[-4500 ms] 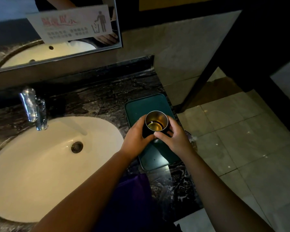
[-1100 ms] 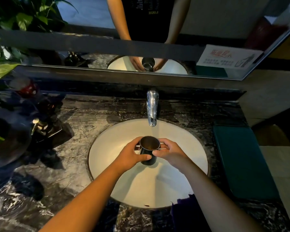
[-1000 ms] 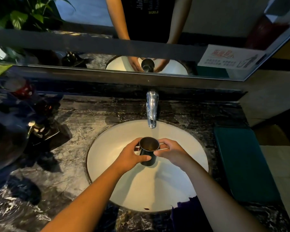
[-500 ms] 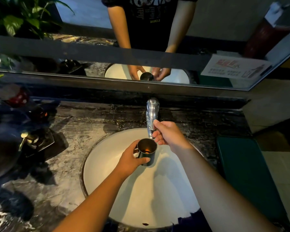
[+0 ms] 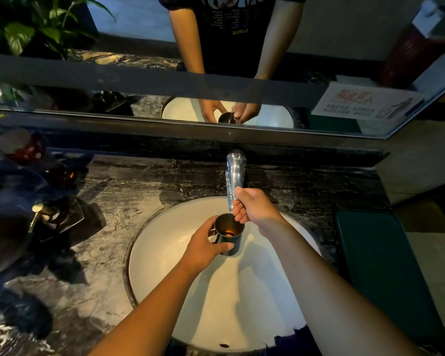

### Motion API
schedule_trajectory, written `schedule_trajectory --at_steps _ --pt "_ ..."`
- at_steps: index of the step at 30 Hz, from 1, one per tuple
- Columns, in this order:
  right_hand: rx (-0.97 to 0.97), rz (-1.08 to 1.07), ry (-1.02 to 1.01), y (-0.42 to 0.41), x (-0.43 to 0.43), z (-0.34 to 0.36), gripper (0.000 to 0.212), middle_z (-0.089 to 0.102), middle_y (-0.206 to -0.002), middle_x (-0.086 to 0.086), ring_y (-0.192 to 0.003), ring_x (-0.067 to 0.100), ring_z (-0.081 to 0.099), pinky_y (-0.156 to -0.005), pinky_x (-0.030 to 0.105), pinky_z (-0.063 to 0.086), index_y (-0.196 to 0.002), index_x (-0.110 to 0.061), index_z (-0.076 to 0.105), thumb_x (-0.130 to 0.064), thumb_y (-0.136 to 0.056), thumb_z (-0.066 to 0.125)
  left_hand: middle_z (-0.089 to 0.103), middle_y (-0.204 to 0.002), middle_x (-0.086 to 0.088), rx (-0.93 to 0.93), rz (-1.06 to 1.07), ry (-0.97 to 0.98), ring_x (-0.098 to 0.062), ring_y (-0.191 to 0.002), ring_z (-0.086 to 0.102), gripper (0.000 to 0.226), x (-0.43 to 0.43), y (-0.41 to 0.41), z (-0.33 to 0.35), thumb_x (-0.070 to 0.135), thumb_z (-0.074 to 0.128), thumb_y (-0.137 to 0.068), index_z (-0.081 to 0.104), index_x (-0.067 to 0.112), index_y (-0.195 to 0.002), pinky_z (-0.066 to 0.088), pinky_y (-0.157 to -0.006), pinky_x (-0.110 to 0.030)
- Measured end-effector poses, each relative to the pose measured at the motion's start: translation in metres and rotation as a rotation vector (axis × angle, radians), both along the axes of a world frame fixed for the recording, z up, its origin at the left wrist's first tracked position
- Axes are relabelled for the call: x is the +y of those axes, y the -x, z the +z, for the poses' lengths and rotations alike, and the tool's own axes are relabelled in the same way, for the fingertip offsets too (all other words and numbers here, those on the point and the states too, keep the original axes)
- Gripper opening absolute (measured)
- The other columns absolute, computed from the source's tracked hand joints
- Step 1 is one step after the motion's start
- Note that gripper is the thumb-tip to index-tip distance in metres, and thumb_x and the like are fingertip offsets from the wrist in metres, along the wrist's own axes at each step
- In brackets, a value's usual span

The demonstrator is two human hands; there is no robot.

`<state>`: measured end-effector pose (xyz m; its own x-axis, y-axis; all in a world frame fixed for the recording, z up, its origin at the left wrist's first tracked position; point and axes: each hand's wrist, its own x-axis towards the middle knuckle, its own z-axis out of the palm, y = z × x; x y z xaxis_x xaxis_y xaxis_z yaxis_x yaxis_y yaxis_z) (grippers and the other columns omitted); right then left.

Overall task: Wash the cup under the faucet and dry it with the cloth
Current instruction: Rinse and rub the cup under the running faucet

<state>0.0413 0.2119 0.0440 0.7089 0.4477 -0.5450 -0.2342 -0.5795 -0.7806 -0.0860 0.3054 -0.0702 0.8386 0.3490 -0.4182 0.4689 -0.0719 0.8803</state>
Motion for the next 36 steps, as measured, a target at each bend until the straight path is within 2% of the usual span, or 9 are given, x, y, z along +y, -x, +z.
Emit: schedule_trajectory --at_steps 4,10,14,19,24,29,33,36 --pt "-0.001 0.023 0.003 -0.004 -0.001 0.003 0.039 0.054 -0.066 0.002 -0.056 0.013 0.047 -0.053 0.024 0.040 -0.080 -0.014 0.058 -0.034 -0.107 0.038 0.063 -0.131 0.011 -0.013 0.013 0.005 -0.014 -0.124 0.056 0.069 -0.001 -0.002 -0.001 0.010 0.084 -0.077 0.055 0.031 -0.135 0.042 -0.107 -0.032" --pt "0.033 0.024 -0.033 -0.007 -0.002 0.007 0.040 0.046 -0.060 0.000 -0.052 0.012 0.040 -0.053 0.026 0.036 -0.076 -0.016 0.054 -0.035 -0.107 0.038 0.061 -0.123 0.024 -0.015 0.010 0.004 -0.007 -0.120 0.054 0.068 0.000 -0.005 0.000 0.010 0.084 -0.078 0.054 0.038 -0.131 0.040 -0.102 -0.027" --pt "0.042 0.035 -0.047 -0.007 -0.002 0.014 0.039 0.042 -0.058 -0.002 -0.049 0.010 0.035 -0.050 0.024 0.031 -0.076 -0.016 0.051 -0.035 -0.108 0.038 0.061 -0.121 0.026 -0.032 0.005 -0.003 0.000 -0.117 0.055 0.067 0.000 -0.007 0.001 0.008 0.084 -0.077 0.054 0.040 -0.128 0.040 -0.099 -0.023" --pt "0.060 0.052 -0.063 -0.010 -0.002 0.019 0.039 0.038 -0.058 -0.002 -0.048 0.009 0.031 -0.049 0.024 0.026 -0.076 -0.016 0.049 -0.035 -0.108 0.037 0.062 -0.129 0.014 -0.012 0.015 0.008 -0.012 -0.123 0.055 0.070 -0.001 -0.008 -0.001 0.007 0.084 -0.077 0.054 0.033 -0.134 0.040 -0.103 -0.027" --pt "0.085 0.040 -0.105 -0.012 -0.003 0.021 0.038 0.038 -0.057 -0.002 -0.046 0.008 0.030 -0.046 0.024 0.025 -0.077 -0.015 0.049 -0.035 -0.108 0.038 0.062 -0.131 0.012 -0.007 0.021 0.009 -0.015 -0.124 0.054 0.070 -0.003 -0.007 -0.002 0.007 0.084 -0.077 0.054 0.032 -0.135 0.040 -0.103 -0.029" --pt "0.082 0.031 -0.125 -0.013 -0.003 0.020 0.038 0.039 -0.058 -0.002 -0.046 0.008 0.031 -0.046 0.023 0.026 -0.079 -0.015 0.049 -0.035 -0.108 0.038 0.060 -0.131 0.013 0.001 0.019 0.017 -0.011 -0.121 0.053 0.069 -0.002 -0.008 0.002 0.009 0.084 -0.078 0.054 0.033 -0.135 0.040 -0.104 -0.029" --pt "0.088 0.016 -0.152 -0.012 -0.004 0.018 0.037 0.041 -0.058 -0.002 -0.048 0.010 0.033 -0.047 0.025 0.029 -0.082 -0.013 0.052 -0.035 -0.108 0.039 0.062 -0.128 0.015 -0.020 0.013 0.024 -0.011 -0.121 0.055 0.068 -0.001 -0.007 0.003 0.008 0.084 -0.077 0.055 0.032 -0.134 0.039 -0.099 -0.024" --pt "0.060 -0.007 -0.157 -0.010 -0.007 0.015 0.042 0.046 -0.058 -0.001 -0.049 0.010 0.039 -0.050 0.025 0.036 -0.082 -0.012 0.059 -0.039 -0.107 0.039 0.064 -0.128 0.015 -0.034 0.011 0.012 -0.012 -0.122 0.056 0.068 0.001 -0.007 0.002 0.008 0.084 -0.076 0.056 0.031 -0.133 0.041 -0.102 -0.027"
